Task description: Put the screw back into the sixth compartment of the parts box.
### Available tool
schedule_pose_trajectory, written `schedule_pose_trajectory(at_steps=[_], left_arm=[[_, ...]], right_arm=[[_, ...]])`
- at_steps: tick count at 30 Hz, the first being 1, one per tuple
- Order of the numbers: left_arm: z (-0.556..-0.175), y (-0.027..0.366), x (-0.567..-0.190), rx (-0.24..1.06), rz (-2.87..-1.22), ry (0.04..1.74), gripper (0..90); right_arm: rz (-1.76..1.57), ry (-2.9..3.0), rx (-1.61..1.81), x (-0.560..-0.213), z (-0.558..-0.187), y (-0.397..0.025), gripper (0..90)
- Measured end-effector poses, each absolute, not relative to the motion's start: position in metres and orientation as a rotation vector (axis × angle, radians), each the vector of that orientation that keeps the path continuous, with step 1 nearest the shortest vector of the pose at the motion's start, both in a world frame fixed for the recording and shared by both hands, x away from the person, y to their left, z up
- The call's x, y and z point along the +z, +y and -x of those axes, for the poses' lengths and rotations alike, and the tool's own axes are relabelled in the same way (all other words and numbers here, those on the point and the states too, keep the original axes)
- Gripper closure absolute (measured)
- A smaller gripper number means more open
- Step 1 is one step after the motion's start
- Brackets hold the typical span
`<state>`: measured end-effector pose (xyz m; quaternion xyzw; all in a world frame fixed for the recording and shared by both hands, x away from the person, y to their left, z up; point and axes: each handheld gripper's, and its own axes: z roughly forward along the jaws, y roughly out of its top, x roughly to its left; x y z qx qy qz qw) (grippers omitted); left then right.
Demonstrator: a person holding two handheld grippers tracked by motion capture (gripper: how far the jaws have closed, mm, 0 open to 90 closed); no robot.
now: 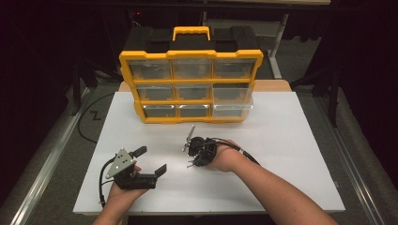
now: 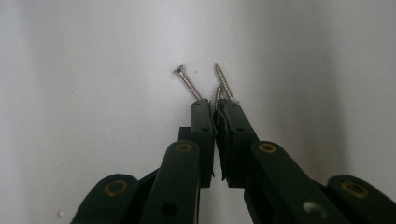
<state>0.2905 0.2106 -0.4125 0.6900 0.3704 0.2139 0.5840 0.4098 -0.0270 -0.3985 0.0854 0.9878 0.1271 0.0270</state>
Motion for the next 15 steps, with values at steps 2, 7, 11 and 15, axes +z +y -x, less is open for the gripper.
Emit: schedule_pose_trajectory(at_steps=[2,7,11,15], left_arm=[[-0.2905,0.2108,-0.4124,0.5,-1.612,0.863,1.1],[-0.2906,0.2103,-0.4125,0.5,-1.609,0.864,1.1],[-0.2903,0.2105,-0.4123,0.501,-1.611,0.864,1.1],[-0.2902,0.2105,-0.4123,0.503,-1.612,0.864,1.1]], right_arm=[[-0.255,3.056,0.404,-0.3965,-0.4109,-0.0288,87.3],[-0.232,3.062,0.404,-0.3927,-0.4101,-0.0315,87.3],[-0.214,3.062,0.387,-0.3908,-0.4089,-0.0324,87.3],[-0.216,3.059,0.38,-0.3887,-0.4071,-0.0338,87.3]])
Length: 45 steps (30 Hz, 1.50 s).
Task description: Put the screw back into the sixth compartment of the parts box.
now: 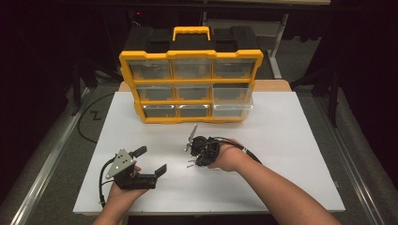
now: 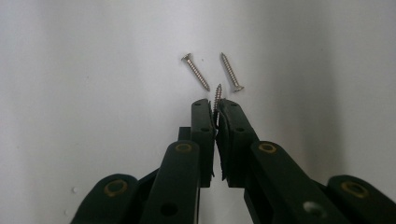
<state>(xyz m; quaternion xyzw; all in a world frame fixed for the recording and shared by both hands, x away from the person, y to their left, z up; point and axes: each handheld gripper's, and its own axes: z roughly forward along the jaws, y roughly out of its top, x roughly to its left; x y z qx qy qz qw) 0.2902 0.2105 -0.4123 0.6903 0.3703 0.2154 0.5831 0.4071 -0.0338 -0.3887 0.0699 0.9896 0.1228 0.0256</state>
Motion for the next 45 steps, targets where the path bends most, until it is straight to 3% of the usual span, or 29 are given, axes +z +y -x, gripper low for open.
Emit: schedule_pose_trajectory(at_steps=[45], left_arm=[[-0.29,0.209,-0.413,0.502,-1.615,0.862,1.1]], right_arm=[[-0.335,2.99,0.329,-0.355,-0.4,-0.101,87.3]])
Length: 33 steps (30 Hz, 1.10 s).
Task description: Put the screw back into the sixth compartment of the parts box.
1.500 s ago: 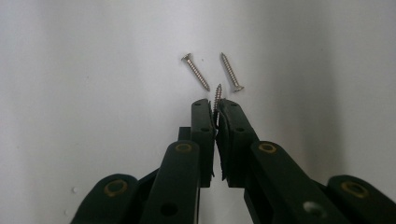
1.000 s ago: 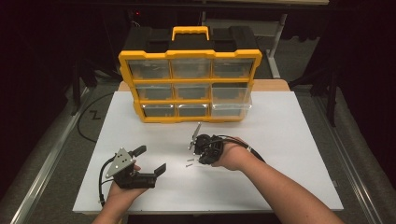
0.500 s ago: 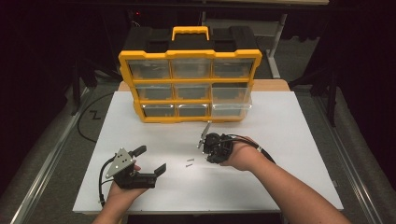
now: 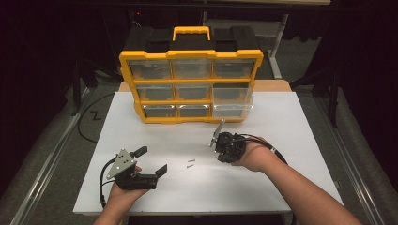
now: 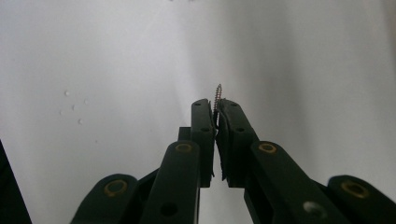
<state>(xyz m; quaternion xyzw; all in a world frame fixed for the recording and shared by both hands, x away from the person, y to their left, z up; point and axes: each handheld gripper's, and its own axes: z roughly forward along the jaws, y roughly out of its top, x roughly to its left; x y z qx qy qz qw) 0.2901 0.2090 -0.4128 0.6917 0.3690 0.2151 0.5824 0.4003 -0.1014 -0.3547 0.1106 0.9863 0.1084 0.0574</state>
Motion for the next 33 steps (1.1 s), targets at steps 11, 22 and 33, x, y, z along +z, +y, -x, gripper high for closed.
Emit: schedule_pose_trajectory(at_steps=[11,22,33], left_arm=[[-0.29,0.209,-0.413,0.501,-1.617,0.862,1.1],[-0.29,0.208,-0.413,0.501,-1.622,0.86,1.1],[-0.29,0.208,-0.413,0.503,-1.623,0.86,1.1]], right_arm=[[-0.383,2.971,0.345,-0.349,-0.401,-0.121,87.3],[-0.409,2.956,0.344,-0.344,-0.401,-0.138,87.3],[-0.439,2.951,0.321,-0.341,-0.4,-0.152,87.3]])
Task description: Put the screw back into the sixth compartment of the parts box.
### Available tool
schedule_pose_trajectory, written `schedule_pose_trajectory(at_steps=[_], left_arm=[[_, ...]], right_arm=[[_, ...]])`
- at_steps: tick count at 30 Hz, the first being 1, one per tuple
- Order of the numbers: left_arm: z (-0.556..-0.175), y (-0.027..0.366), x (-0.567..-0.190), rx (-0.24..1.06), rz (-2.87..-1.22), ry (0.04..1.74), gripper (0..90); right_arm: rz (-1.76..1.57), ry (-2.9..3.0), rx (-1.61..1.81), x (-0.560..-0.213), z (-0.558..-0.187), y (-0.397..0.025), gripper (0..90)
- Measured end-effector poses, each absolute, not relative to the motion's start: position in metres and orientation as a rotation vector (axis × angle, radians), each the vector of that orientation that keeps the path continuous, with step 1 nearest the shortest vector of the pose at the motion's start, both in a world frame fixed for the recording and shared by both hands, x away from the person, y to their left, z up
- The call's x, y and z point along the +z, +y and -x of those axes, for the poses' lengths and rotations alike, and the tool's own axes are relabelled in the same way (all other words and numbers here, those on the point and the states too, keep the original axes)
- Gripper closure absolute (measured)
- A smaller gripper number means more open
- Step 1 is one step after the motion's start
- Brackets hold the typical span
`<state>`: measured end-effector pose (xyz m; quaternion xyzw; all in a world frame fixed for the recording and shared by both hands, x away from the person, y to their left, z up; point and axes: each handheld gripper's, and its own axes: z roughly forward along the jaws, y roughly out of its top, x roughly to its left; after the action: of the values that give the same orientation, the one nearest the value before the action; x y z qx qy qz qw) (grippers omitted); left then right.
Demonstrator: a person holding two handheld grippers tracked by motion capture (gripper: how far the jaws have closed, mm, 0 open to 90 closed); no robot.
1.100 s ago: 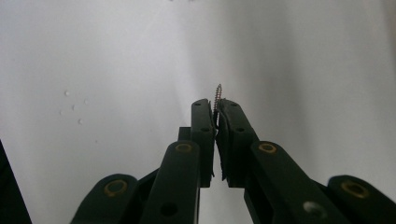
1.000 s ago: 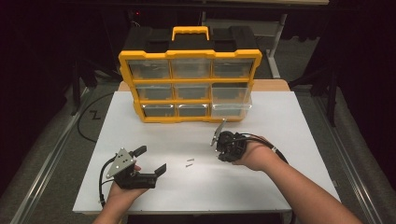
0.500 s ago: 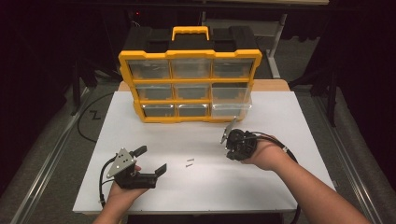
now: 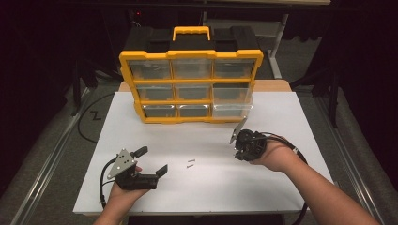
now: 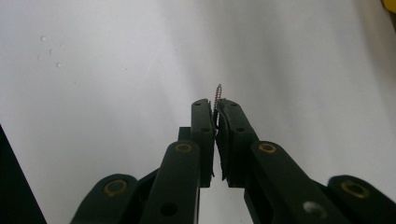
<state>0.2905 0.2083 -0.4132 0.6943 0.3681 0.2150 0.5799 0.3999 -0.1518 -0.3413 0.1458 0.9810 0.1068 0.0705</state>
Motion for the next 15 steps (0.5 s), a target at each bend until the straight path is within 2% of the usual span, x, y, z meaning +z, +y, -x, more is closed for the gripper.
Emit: schedule_pose_trajectory(at_steps=[15], left_arm=[[-0.2909,0.2077,-0.4136,0.503,-1.624,0.862,1.1]], right_arm=[[-0.478,2.943,0.328,-0.3369,-0.3993,-0.1567,87.3]])
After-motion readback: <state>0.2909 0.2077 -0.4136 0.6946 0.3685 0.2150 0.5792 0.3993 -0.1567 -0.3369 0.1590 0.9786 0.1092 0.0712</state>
